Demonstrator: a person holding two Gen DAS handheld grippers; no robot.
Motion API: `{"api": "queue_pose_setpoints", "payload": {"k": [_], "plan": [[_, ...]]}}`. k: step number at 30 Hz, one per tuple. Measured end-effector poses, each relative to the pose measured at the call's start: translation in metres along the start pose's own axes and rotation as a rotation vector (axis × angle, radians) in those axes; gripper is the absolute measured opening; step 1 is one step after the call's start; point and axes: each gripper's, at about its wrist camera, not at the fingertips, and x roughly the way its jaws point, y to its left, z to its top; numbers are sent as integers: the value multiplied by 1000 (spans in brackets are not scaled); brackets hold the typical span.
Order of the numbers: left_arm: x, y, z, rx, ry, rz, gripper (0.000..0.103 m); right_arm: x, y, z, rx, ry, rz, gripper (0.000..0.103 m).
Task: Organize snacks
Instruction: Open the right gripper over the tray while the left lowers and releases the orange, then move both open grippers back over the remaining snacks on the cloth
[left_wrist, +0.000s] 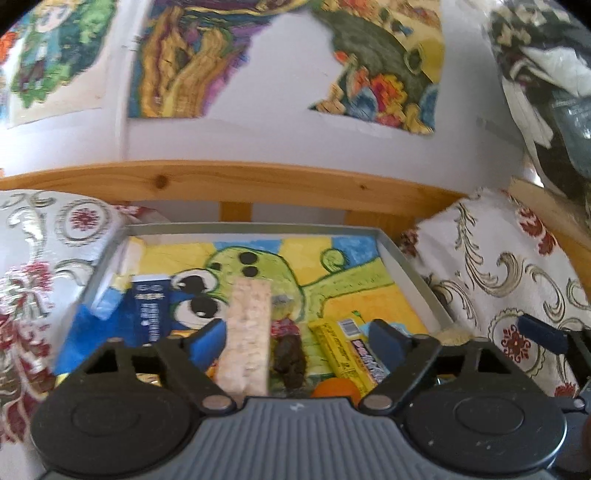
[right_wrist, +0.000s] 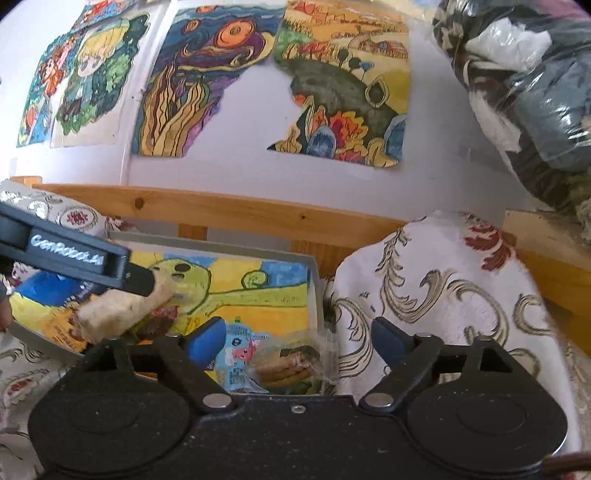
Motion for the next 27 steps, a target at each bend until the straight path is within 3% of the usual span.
{"api": "queue_pose_setpoints", "payload": {"k": [5, 27], "plan": [[-29, 12, -3, -19, -46, 57, 102, -22, 1, 9, 9, -9, 8, 98], [-151, 50, -52, -120, -47, 160, 102, -139, 27, 13, -16, -26, 61, 102]]}}
